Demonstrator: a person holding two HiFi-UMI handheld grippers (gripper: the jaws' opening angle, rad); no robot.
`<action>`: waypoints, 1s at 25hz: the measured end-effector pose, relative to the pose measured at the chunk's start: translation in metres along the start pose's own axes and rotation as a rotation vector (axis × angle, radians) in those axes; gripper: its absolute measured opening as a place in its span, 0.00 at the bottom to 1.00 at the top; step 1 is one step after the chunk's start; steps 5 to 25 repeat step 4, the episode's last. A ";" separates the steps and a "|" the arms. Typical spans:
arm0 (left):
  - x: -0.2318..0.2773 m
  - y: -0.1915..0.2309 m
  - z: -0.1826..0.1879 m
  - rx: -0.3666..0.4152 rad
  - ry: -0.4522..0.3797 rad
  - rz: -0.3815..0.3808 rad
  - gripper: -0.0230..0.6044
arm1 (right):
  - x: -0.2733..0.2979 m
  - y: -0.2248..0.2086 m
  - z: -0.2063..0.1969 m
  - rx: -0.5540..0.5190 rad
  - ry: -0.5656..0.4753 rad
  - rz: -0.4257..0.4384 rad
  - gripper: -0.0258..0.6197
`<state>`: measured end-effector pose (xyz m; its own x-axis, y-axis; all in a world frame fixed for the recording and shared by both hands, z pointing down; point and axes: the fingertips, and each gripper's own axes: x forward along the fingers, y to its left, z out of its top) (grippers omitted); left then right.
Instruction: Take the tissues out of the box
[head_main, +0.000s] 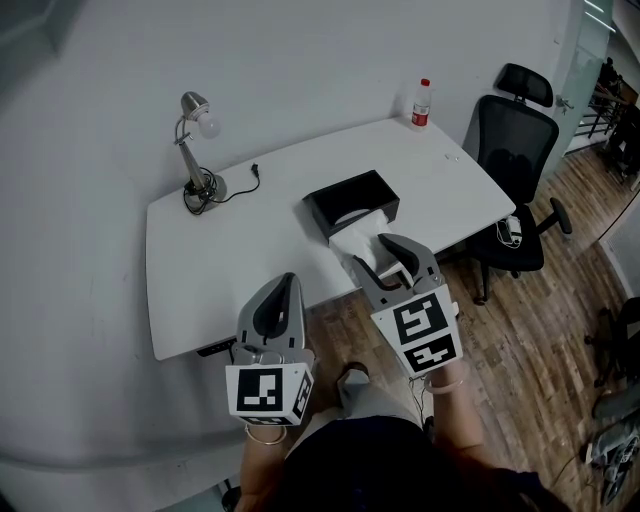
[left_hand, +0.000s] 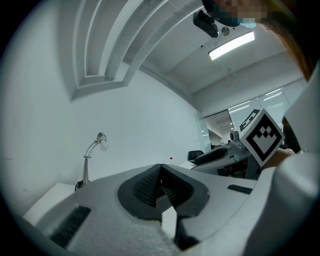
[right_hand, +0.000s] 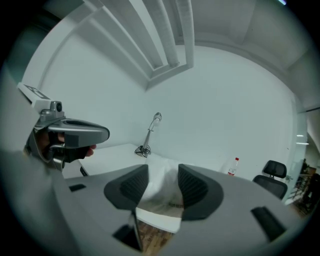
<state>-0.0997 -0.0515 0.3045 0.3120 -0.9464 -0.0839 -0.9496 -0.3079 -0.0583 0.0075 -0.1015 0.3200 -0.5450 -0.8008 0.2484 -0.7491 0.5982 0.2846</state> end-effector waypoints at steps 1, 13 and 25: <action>-0.001 -0.001 0.001 0.001 -0.001 0.000 0.07 | -0.002 0.001 0.000 0.000 0.000 0.001 0.35; -0.005 -0.004 0.003 0.004 -0.006 0.000 0.07 | -0.006 0.004 -0.002 -0.001 0.003 0.003 0.34; -0.005 -0.004 0.003 0.004 -0.006 0.000 0.07 | -0.006 0.004 -0.002 -0.001 0.003 0.003 0.34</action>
